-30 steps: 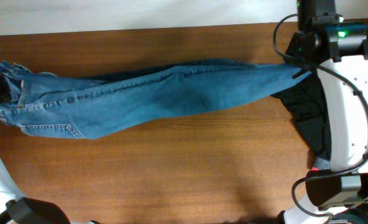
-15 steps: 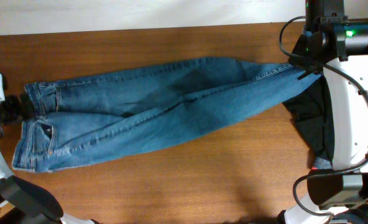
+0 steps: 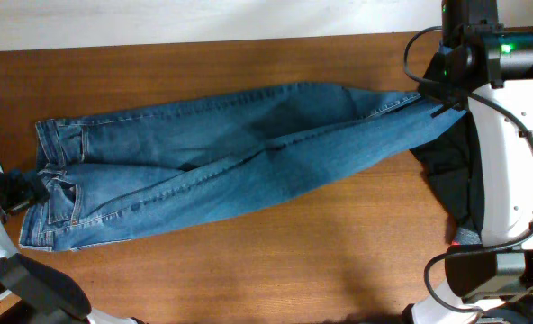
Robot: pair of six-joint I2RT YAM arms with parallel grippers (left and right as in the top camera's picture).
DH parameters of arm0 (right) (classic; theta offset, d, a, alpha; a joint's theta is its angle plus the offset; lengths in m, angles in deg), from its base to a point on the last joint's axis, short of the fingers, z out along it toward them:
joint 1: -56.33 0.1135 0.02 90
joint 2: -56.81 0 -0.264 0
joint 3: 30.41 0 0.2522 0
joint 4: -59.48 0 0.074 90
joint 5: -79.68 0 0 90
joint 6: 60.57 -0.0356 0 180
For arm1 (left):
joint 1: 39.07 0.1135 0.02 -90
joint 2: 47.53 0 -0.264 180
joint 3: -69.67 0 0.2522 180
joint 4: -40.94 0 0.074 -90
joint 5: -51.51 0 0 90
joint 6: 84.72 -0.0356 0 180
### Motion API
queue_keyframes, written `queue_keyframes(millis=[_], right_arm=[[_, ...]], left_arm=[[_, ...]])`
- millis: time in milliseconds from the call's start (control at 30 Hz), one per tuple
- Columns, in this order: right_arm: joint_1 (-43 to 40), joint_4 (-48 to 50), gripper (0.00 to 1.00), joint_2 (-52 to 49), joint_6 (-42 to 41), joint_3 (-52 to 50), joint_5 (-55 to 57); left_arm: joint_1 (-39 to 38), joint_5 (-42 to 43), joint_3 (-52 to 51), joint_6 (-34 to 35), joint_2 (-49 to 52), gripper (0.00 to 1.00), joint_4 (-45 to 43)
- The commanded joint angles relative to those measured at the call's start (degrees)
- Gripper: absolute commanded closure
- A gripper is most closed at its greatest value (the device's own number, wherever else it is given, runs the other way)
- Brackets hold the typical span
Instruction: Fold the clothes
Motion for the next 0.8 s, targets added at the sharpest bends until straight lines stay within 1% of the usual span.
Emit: queue_keyframes(millis=[0, 200, 267, 333, 467, 500, 633, 700, 767], right_arm=[[-0.4, -0.4, 0.96, 0.6, -0.1, 0.7, 1.0], [-0.4, -0.6, 0.96, 0.6, -0.1, 0.7, 1.0], [-0.4, -0.6, 0.96, 0.6, -0.1, 0.7, 1.0], [-0.4, -0.6, 0.96, 0.6, 0.2, 0.7, 0.9], [-0.5, -0.6, 0.96, 0.6, 0.3, 0.7, 1.0], [-0.5, -0.6, 0.96, 0.6, 0.3, 0.7, 1.0], [-0.5, -0.6, 0.96, 0.6, 0.6, 0.7, 1.0], [-0.5, -0.6, 0.96, 0.6, 0.7, 0.7, 1.0], [-0.5, -0.7, 0.96, 0.6, 0.8, 0.7, 1.0]], left_arm=[[0.7, -3.4, -3.9, 1.7, 0.5, 0.01, -2.8], [0.9, -3.1, -14.8, -6.1, 0.6, 0.02, -12.6], [0.9, -2.7, -17.0, -8.7, 0.6, 0.06, -14.7], [0.9, -2.7, -19.0, -10.0, 0.6, 0.08, -17.0], [1.1, -1.8, -21.6, -11.5, 1.0, 0.11, -19.8], [1.1, -1.8, -22.3, -12.0, 1.3, 0.15, -20.6], [1.1, -1.4, -23.1, -12.2, 3.4, 0.18, -22.9], [1.1, -1.4, -23.1, -12.5, 4.2, 0.18, -24.0], [1.1, -2.2, -23.1, -12.5, 4.7, 0.16, -25.6]])
